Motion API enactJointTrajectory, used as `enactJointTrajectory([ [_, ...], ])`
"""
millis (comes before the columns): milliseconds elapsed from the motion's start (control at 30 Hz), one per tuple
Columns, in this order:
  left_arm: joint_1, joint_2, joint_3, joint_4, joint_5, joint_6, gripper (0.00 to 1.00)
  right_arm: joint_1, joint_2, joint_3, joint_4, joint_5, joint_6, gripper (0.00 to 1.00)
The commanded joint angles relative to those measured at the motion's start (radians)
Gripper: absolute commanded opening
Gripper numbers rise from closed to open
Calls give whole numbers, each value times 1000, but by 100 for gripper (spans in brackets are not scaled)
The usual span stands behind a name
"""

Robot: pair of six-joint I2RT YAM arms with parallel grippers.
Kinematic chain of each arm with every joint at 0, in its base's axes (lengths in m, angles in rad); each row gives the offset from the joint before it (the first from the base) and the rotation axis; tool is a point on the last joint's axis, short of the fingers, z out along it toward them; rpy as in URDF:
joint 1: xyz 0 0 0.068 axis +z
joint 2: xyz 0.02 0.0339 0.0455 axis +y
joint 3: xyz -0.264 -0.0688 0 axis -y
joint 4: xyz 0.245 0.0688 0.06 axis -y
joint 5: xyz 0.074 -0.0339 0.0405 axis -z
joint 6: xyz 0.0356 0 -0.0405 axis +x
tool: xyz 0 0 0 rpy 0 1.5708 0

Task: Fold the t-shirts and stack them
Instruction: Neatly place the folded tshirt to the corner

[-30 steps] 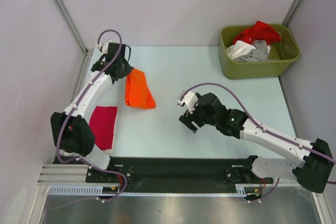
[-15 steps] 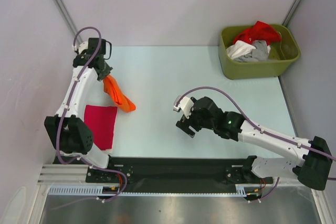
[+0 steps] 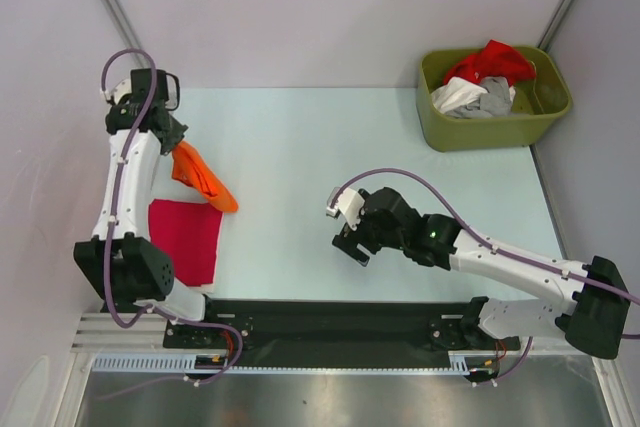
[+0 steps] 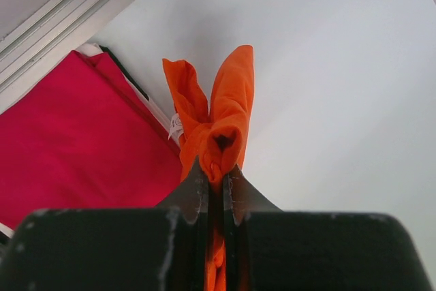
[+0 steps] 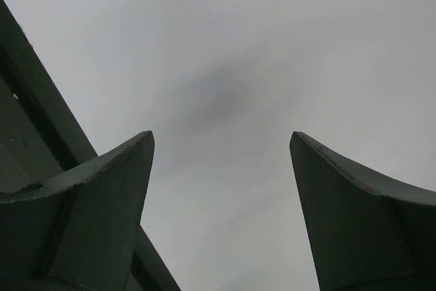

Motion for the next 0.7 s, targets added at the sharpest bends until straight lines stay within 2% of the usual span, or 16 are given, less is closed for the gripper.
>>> enactJointTrajectory([
  [0,28,-56,47,-4,22,26,0,9,5,38,30,-8,8,86],
  [367,103,-88,37,-18,42,69,0,13,12,35,37,-17,10,86],
  [667,172,-145,-57,-13,45,84,0,16,39,42,40,-39,2,86],
])
